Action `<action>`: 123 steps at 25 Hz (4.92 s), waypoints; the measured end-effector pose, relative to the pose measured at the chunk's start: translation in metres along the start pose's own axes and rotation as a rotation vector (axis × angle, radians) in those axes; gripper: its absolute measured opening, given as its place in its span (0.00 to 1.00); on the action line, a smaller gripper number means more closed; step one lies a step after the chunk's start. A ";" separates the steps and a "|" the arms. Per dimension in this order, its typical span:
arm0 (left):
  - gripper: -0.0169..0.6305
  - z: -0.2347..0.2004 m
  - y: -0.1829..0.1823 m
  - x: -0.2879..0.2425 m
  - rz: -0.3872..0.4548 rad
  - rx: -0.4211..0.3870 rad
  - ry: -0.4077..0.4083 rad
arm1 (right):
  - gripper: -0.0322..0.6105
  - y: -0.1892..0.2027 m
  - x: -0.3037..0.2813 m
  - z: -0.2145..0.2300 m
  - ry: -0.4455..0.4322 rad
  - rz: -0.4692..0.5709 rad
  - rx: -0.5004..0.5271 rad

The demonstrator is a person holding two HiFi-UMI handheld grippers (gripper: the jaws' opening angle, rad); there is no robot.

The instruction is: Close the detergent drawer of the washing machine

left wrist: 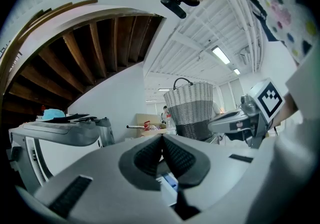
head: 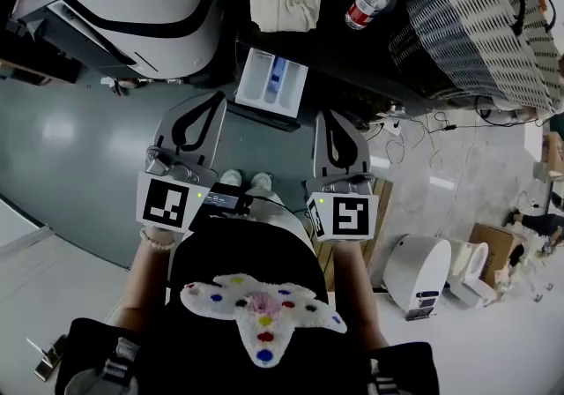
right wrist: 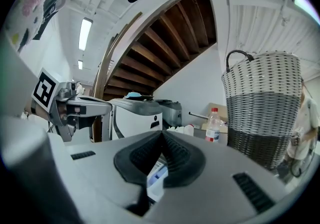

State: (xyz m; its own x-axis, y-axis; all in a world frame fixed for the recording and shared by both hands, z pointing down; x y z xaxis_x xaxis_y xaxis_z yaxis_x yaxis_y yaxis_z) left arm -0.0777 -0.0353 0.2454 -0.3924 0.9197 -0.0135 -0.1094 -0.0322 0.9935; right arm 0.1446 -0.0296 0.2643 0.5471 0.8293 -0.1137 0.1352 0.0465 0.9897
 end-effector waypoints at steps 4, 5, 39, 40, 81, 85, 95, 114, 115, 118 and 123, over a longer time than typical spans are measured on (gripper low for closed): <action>0.04 -0.005 0.003 0.000 0.002 0.016 0.001 | 0.06 0.001 -0.003 -0.003 0.003 -0.006 -0.005; 0.04 -0.006 0.004 0.001 0.001 0.021 0.001 | 0.06 0.001 -0.003 -0.004 0.003 -0.007 -0.006; 0.28 -0.023 0.088 -0.014 -0.170 0.030 0.139 | 0.23 0.065 -0.027 -0.019 0.039 -0.161 -0.073; 0.28 -0.023 0.093 -0.015 -0.177 0.029 0.142 | 0.24 0.069 -0.027 -0.019 0.041 -0.170 -0.075; 0.30 -0.012 0.233 -0.022 -0.438 0.096 0.109 | 0.30 0.215 -0.029 -0.037 0.130 -0.445 -0.257; 0.30 -0.013 0.235 -0.021 -0.438 0.105 0.095 | 0.30 0.214 -0.032 -0.041 0.147 -0.441 -0.262; 0.27 -0.014 0.235 -0.024 -0.427 0.115 0.072 | 0.25 0.214 -0.032 -0.044 0.242 -0.444 -0.278; 0.22 -0.013 0.230 -0.030 -0.427 0.053 0.109 | 0.25 0.213 -0.034 -0.043 0.253 -0.457 -0.278; 0.22 -0.012 0.230 -0.031 -0.429 0.046 0.112 | 0.25 0.213 -0.034 -0.042 0.254 -0.458 -0.280; 0.22 -0.011 0.229 -0.033 -0.434 0.028 0.113 | 0.25 0.213 -0.034 -0.041 0.256 -0.459 -0.283; 0.22 -0.013 0.228 -0.035 -0.434 0.018 0.106 | 0.25 0.213 -0.037 -0.040 0.255 -0.460 -0.279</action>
State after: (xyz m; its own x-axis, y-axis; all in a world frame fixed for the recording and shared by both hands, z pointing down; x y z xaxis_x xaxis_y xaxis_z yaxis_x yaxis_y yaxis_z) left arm -0.1005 -0.0794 0.4713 -0.4055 0.8013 -0.4398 -0.2688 0.3554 0.8953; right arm 0.1202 -0.0283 0.4827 0.2630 0.7951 -0.5465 0.0701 0.5492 0.8328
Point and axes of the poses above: the fingertips, and each gripper's own axes: x backward along the fingers, z to its right, y out of its underside, the point moved 7 cm from there along x, backward along the fingers, and after that the axes turned 9 degrees about -y, right-handed, at the moved point
